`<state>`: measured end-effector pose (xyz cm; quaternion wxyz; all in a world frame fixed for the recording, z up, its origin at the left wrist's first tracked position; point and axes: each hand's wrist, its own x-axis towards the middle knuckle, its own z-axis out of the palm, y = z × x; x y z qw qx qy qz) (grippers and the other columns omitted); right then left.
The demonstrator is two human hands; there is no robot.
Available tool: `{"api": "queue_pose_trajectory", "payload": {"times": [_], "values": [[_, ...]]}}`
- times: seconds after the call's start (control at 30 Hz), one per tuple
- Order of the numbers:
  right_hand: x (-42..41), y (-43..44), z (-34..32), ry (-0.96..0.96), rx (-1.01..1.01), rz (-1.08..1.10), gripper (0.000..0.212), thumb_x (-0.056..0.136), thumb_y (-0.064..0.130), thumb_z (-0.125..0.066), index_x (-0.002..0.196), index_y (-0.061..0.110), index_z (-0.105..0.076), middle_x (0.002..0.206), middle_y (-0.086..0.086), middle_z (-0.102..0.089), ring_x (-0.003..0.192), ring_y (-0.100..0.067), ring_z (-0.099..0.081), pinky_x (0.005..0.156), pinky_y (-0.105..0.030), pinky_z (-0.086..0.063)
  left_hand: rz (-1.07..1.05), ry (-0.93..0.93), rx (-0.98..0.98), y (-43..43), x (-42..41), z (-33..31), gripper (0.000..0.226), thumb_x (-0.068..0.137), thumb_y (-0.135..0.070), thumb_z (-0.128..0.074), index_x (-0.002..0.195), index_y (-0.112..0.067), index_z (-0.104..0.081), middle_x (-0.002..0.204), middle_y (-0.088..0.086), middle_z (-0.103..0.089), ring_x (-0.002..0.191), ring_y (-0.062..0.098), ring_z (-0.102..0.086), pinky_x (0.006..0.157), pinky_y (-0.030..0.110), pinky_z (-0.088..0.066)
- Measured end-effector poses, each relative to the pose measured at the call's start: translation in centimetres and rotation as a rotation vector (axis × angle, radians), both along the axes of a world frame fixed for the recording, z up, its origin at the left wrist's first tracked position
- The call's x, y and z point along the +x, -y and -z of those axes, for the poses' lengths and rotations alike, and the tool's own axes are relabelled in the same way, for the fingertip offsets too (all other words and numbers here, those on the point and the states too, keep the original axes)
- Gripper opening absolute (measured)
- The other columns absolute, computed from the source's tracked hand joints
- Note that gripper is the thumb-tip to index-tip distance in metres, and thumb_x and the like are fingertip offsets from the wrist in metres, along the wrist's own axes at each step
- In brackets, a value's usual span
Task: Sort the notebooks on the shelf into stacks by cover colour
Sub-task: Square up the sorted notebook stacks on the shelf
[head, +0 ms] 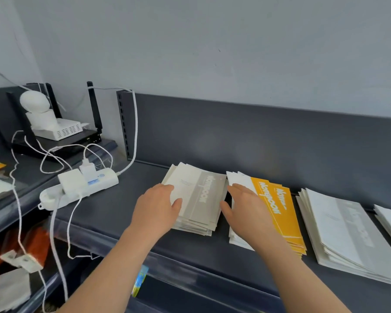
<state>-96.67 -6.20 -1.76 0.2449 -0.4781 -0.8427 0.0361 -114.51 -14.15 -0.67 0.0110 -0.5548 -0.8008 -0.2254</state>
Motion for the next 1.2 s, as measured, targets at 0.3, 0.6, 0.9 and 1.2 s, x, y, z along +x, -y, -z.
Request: {"api": "queue_pose_trajectory", "payload": {"times": [0.3,0.6,0.9,1.2], "values": [[-2.4,-2.0,0.6,0.158,-0.087,-0.035,0.026,0.092,0.039,-0.042,0.082,0.017,-0.047,0.081,0.003,-0.042,0.102,-0.018,-0.046,0.094,-0.029,-0.034,-0.113,0.255,-0.295,-5.5,-3.6,0.3,0.045,0.080,-0.055,-0.061,0.093,-0.013,-0.053,0.092,-0.001,-0.056,0.086,0.019,-0.057,0.064,0.028,-0.041],[-2.6,-2.6,1.8,0.123,-0.210,-0.010,0.024,0.093,0.041,-0.041,0.084,0.021,-0.052,0.095,0.007,-0.045,0.119,-0.019,-0.044,0.096,-0.031,-0.037,-0.061,0.776,-0.393,-8.3,-6.2,-1.0,0.047,0.063,-0.040,-0.086,0.081,-0.010,-0.054,0.087,0.001,-0.066,0.082,0.017,-0.064,0.076,0.030,-0.050],[-3.1,-2.1,1.6,0.056,-0.185,0.088,0.030,0.092,0.033,-0.043,0.100,0.013,-0.064,0.100,-0.001,-0.056,0.095,-0.012,-0.049,0.076,-0.025,-0.038,0.139,0.964,-0.397,-9.0,-6.1,-0.8,0.023,0.076,-0.023,-0.078,0.091,-0.012,-0.064,0.092,0.002,-0.071,0.083,0.015,-0.067,0.069,0.027,-0.052],[-3.4,-0.8,0.7,-0.014,-0.289,0.123,0.033,0.095,0.030,-0.046,0.115,0.008,-0.061,0.128,-0.011,-0.055,0.126,-0.011,-0.040,0.089,-0.021,-0.033,0.171,1.172,-0.372,-9.4,-6.6,0.6,0.025,0.075,-0.012,-0.077,0.097,-0.004,-0.070,0.092,0.010,-0.074,0.088,0.026,-0.070,0.086,0.039,-0.055]]}}
